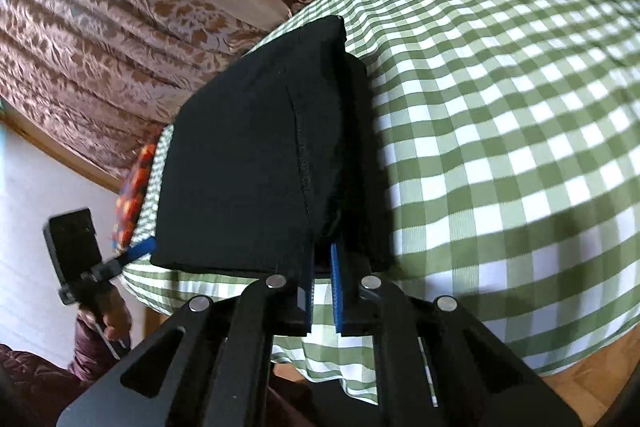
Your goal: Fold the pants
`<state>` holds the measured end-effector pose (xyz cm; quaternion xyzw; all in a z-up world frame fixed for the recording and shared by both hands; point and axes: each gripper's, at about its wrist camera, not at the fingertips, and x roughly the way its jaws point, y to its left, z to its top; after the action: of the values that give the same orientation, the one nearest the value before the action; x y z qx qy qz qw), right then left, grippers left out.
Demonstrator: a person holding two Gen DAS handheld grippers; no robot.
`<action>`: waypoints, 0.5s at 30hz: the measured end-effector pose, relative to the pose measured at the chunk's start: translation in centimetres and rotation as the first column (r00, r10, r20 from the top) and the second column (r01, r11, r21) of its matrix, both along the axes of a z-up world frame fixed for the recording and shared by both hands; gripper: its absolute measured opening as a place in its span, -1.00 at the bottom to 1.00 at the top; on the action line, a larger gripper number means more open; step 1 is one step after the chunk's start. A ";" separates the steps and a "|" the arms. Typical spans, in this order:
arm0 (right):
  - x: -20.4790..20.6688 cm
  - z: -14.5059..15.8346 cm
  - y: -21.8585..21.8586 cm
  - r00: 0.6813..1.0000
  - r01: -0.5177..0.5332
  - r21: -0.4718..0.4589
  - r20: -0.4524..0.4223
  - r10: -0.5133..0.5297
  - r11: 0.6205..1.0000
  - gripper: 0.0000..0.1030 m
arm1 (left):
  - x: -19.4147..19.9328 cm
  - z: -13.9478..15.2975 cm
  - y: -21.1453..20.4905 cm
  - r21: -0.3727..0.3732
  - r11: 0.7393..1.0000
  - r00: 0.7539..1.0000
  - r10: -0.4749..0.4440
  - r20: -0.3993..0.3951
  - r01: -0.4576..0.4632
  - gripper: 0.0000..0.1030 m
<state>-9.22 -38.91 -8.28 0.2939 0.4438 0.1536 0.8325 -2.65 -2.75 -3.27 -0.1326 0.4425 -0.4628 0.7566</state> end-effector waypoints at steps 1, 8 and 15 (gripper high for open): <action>-0.1 0.2 0.0 1.000 -0.004 -0.007 0.002 0.004 1.000 -0.89 | -0.1 0.1 0.2 -0.009 1.000 1.000 0.002 -0.001 -0.002 0.34; -0.2 1.4 -0.2 1.000 -0.021 -0.008 -0.003 0.021 1.000 -0.74 | 0.8 0.9 -0.4 -0.008 1.000 1.000 0.020 0.022 -0.020 0.34; 0.9 8.2 -0.9 0.982 0.111 -0.060 0.162 -0.100 0.992 -0.11 | 0.2 2.1 -0.6 -0.002 0.999 0.994 0.055 0.093 -0.055 0.34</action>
<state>-8.31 -39.80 -0.05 0.2750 0.3651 0.1169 0.8817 -2.41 -3.33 -1.12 -0.1227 0.4030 -0.4475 0.7888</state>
